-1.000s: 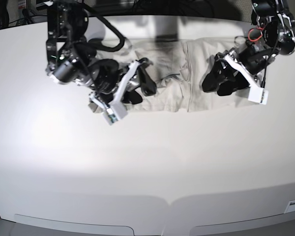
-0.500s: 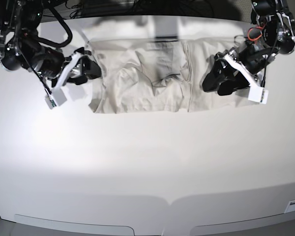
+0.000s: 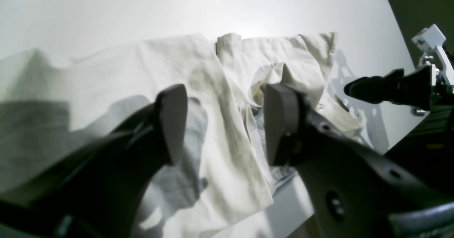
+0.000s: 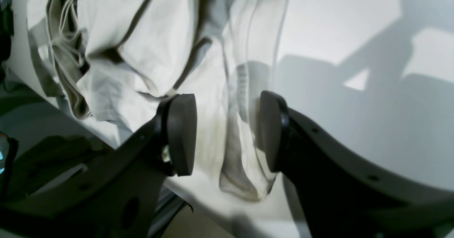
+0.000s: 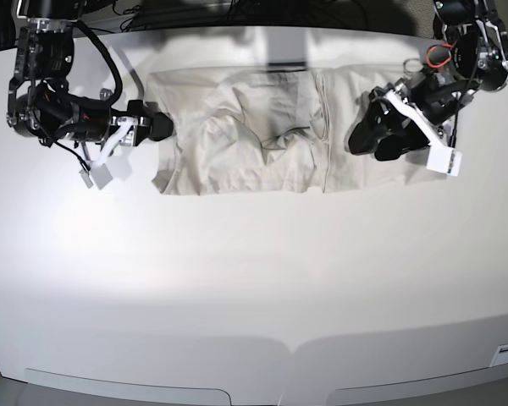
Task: Fold the T-shirt properly
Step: 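Move the right gripper to the shirt's outer edge and grasp it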
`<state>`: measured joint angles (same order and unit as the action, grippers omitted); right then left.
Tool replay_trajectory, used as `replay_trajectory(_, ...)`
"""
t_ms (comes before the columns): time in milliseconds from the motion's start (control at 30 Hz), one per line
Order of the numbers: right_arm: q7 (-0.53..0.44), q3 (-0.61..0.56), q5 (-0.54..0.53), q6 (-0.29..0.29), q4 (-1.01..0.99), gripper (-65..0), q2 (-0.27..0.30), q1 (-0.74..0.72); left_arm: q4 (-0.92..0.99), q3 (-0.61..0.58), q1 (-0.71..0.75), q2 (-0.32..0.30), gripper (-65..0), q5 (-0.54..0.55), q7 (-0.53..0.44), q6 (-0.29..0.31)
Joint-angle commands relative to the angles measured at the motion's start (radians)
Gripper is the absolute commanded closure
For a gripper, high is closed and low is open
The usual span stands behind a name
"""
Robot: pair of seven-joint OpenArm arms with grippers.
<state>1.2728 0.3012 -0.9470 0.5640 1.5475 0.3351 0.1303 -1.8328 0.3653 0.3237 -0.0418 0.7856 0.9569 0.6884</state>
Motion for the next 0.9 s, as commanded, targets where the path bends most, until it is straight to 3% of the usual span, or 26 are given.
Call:
replay_trajectory(0, 0.003, 0.005, -0.021, -0.003, 0.000, -29.7, 0.011, -0.011, -0.017, 0.001, -0.005, -0.006, -33.7, 0.026, -0.016, 0.010)
replay_trajectory(167, -0.031, -0.020, 0.054, -0.003, -0.060, -29.7, 0.006, -0.011, -0.017, 0.001, -0.005, -0.006, -33.7, 0.026, -0.015, 0.010)
replay_trajectory(433, -0.069, -0.142, -0.013, 0.024, -0.098, -29.7, 0.005, -0.011, -0.017, 0.001, -0.005, -0.006, -33.7, 0.026, -0.016, 0.010)
replay_trajectory(700, -0.225, -0.325, -0.012, -0.023, -0.098, -29.5, 0.005, -0.011, -0.017, 0.002, -0.005, -0.006, -33.7, 0.026, 0.009, 0.010)
replay_trajectory(767, -0.253, -0.344, 0.018, -0.024, -0.098, -27.4, 0.005, -0.011, -0.017, 0.002, -0.005, -0.006, -33.7, 0.026, 0.022, 0.010)
replay_trajectory(867, -0.315, -0.347, 0.065, -0.031, -0.098, -15.6, 0.006, -0.011, -0.017, 0.002, -0.005, -0.006, -33.7, 0.026, 0.031, 0.010)
